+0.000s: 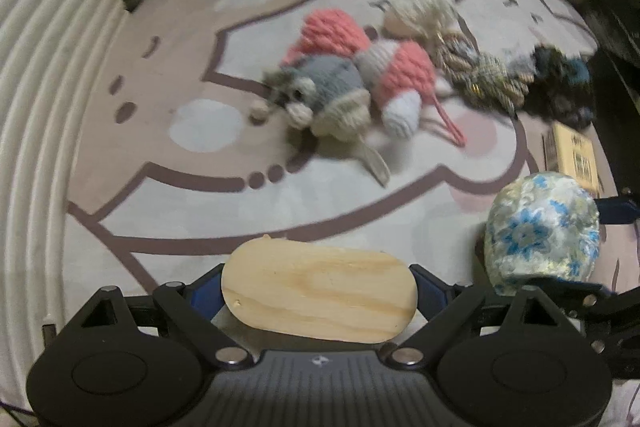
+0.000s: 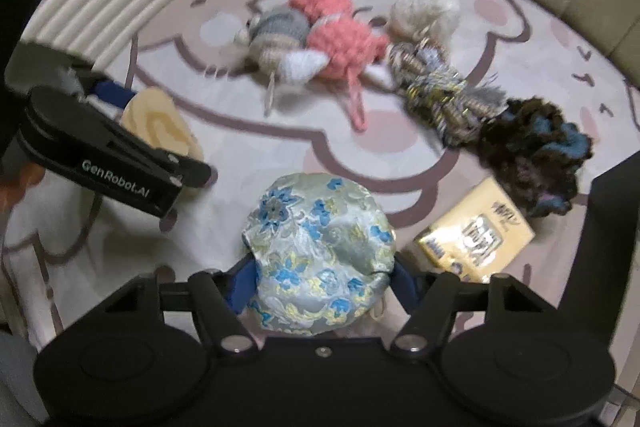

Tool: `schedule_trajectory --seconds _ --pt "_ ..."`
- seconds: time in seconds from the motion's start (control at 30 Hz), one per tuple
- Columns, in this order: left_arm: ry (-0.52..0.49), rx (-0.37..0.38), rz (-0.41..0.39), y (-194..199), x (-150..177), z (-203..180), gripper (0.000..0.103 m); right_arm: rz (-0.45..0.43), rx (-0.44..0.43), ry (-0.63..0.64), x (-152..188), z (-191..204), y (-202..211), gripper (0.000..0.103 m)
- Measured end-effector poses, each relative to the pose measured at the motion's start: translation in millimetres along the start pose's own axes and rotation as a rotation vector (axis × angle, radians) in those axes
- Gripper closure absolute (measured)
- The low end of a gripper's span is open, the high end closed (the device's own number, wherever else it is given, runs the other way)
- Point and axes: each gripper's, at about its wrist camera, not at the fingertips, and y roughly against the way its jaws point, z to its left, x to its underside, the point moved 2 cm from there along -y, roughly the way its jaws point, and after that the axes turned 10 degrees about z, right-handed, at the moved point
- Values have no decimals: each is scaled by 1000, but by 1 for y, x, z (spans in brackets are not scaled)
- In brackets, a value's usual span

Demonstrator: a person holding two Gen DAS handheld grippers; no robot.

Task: Organize objects
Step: 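Carry the wooden block in the left tool while the right tool carries the pouch toward the black box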

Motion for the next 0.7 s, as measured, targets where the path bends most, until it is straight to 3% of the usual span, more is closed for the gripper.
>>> schedule_trajectory --seconds 0.7 --pt "152 -11 -218 75 7 3 11 -235 30 -242 6 -30 73 34"
